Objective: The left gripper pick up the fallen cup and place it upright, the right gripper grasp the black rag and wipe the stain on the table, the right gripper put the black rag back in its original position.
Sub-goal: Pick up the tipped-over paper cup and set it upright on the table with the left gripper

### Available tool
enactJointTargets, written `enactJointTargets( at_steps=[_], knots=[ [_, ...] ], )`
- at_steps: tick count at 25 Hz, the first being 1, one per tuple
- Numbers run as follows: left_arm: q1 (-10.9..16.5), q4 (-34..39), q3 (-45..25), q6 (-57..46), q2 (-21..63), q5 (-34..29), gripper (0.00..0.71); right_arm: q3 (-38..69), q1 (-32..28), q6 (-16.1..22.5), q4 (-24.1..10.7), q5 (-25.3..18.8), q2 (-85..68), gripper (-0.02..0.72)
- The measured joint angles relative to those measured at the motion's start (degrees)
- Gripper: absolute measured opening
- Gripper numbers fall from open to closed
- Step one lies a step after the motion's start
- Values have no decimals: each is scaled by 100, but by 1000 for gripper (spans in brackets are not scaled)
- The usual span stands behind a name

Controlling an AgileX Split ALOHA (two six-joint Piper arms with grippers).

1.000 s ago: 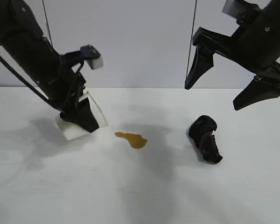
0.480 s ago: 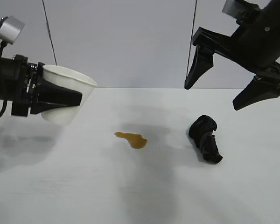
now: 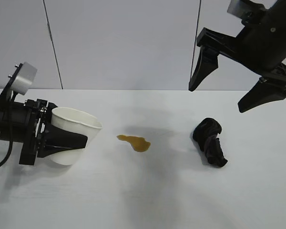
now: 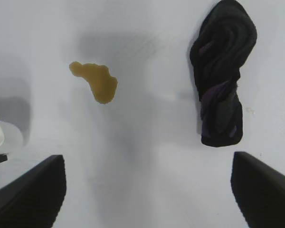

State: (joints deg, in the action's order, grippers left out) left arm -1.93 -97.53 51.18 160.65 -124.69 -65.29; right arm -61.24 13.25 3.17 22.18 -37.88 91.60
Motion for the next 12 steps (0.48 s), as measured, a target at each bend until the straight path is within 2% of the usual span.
enactJointTargets(
  at_steps=[12],
  knots=[
    [0, -45, 15, 170, -185, -16, 393, 0, 0, 0, 0, 6, 0, 652]
  ],
)
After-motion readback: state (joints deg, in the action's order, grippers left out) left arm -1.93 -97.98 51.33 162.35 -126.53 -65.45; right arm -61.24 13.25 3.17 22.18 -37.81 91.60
